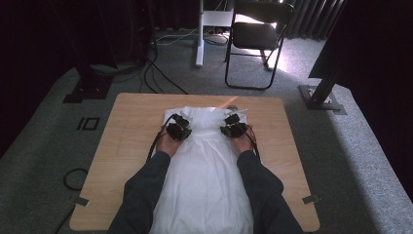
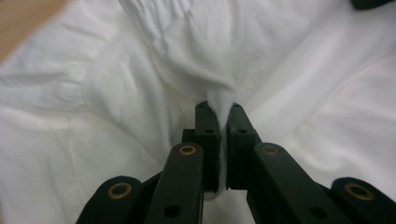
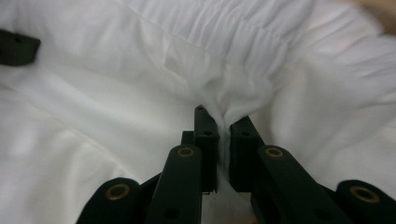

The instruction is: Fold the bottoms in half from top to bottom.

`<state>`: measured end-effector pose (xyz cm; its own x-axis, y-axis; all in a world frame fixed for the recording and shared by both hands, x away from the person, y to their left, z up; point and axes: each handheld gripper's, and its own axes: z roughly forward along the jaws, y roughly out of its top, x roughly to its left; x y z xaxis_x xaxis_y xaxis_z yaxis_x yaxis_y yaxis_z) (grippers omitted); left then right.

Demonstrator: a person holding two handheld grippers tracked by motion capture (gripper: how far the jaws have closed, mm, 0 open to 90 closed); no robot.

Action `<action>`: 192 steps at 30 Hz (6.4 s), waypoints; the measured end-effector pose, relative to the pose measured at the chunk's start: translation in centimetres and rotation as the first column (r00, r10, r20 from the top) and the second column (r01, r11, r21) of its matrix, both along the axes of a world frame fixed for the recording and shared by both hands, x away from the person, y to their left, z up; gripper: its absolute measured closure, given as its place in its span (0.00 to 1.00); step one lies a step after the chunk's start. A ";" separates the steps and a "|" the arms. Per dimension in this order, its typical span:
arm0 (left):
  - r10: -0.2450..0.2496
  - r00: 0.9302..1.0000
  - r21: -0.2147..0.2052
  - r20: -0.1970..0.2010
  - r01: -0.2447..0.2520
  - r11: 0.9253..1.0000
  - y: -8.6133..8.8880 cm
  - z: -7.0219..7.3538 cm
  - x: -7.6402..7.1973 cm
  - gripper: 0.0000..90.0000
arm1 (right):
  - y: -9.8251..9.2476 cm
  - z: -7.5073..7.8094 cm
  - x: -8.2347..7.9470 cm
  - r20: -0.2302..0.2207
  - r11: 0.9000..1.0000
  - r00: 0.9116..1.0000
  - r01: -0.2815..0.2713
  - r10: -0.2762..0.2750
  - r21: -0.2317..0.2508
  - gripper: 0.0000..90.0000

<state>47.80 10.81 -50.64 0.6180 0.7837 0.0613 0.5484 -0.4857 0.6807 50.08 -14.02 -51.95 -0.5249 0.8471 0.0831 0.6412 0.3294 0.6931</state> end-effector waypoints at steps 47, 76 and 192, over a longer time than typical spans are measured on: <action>-0.124 0.992 -0.260 0.004 0.121 0.958 4.0 1.3 -15.1 0.61 | -5.4 0.6 -17.3 0.055 0.962 0.979 -0.201 0.194 0.183 0.50; -0.254 0.966 -0.235 -0.053 0.235 0.943 0.1 -2.4 -14.6 0.84 | -5.7 -0.9 -14.8 0.018 0.943 0.975 -0.217 0.220 0.253 0.75; 0.321 0.937 -0.133 -0.136 -0.339 0.931 8.3 -3.3 2.2 0.45 | -7.0 -2.8 0.8 -0.003 0.967 0.967 0.254 -0.254 -0.028 0.58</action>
<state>49.95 19.15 -53.90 0.3189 0.9391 -0.1281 0.7355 -0.1599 0.6584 50.88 -21.02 -54.71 -0.2915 0.9546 0.0610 0.7109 0.1735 0.6815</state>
